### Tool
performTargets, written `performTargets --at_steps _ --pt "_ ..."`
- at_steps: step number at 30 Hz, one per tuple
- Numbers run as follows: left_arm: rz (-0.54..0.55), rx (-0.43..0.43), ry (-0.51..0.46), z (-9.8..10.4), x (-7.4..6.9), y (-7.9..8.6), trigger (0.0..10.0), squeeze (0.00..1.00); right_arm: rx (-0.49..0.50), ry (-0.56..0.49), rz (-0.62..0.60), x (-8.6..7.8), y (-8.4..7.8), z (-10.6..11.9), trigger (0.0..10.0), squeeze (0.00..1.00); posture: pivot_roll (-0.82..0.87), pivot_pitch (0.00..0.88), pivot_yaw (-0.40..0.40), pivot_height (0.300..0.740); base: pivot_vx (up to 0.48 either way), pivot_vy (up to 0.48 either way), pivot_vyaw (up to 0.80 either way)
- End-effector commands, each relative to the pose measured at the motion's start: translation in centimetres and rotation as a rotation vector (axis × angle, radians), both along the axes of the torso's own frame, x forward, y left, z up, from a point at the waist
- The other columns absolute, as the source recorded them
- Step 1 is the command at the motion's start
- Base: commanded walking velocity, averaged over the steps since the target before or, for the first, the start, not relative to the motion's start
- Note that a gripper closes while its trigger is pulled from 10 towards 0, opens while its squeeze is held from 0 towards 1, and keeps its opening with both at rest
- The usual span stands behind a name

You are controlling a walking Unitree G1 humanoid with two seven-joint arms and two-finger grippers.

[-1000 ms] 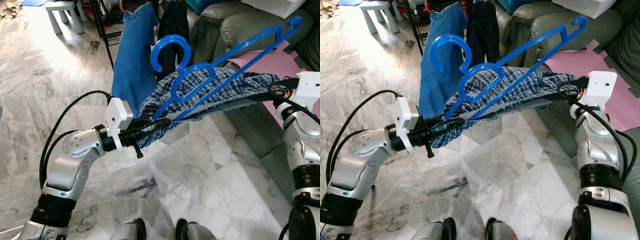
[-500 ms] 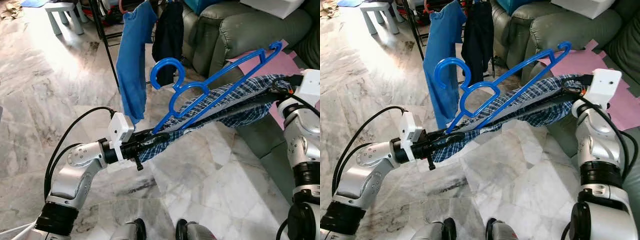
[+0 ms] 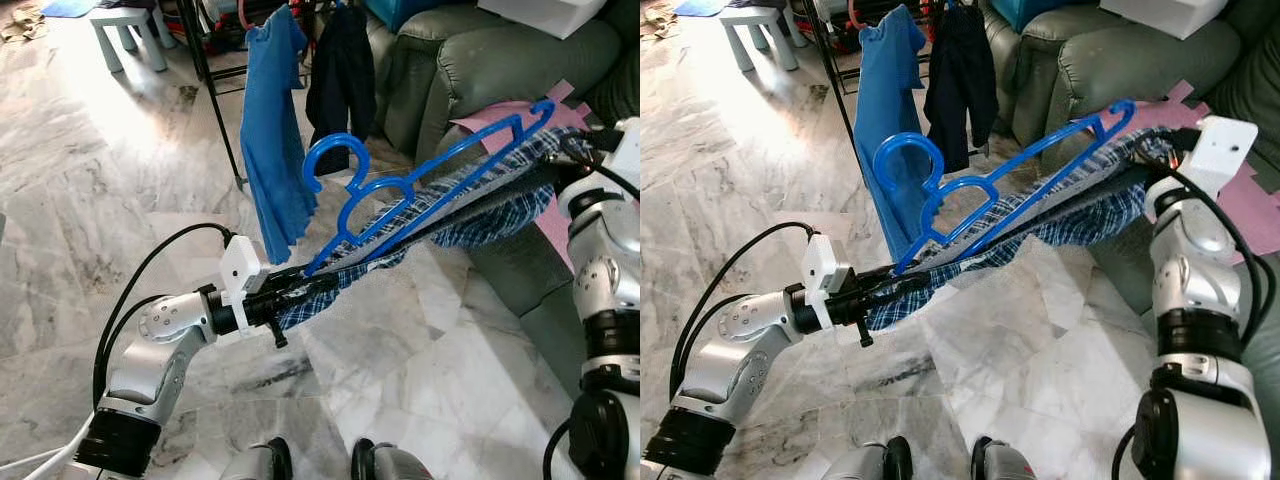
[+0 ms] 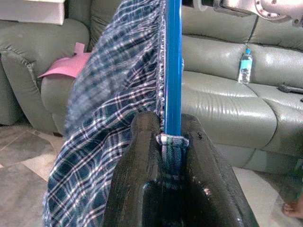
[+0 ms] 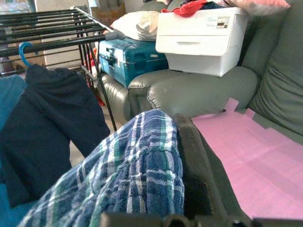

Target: Hang hanger

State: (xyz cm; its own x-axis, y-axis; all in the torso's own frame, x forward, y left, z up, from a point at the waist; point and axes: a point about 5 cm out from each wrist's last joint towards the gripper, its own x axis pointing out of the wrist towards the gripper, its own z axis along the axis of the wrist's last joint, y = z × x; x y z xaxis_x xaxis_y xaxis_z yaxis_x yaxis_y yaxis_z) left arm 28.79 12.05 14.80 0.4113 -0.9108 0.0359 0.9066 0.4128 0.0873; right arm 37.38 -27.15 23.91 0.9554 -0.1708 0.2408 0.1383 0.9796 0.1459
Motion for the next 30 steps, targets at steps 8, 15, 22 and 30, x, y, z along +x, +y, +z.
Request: performTargets --at_steps 8,15,22,30 --pt "-0.044 0.007 0.017 -0.9 -1.2 -0.4 0.0 0.00 0.068 -0.041 -0.097 0.3 -1.6 1.4 0.0 0.00 -0.05 0.205 -0.017 0.740 0.000 0.000 0.00" --pt "-0.130 0.101 0.030 -2.0 -1.9 -0.3 0.0 0.00 0.062 -0.030 -0.091 1.0 -1.2 1.8 0.0 0.00 -0.05 0.205 -0.015 0.740 0.000 0.000 0.00" --pt "-0.127 0.140 0.040 -2.6 -1.6 0.0 0.0 0.00 0.076 -0.127 -0.046 1.0 -1.2 3.8 0.0 0.00 -0.05 0.206 -0.015 0.740 0.000 0.000 0.00" --pt "-0.035 0.295 0.015 -4.5 -0.4 0.4 0.0 0.00 -0.089 -0.165 0.077 0.5 1.1 4.5 0.0 0.00 -0.06 0.203 -0.015 0.740 0.000 0.000 0.00"
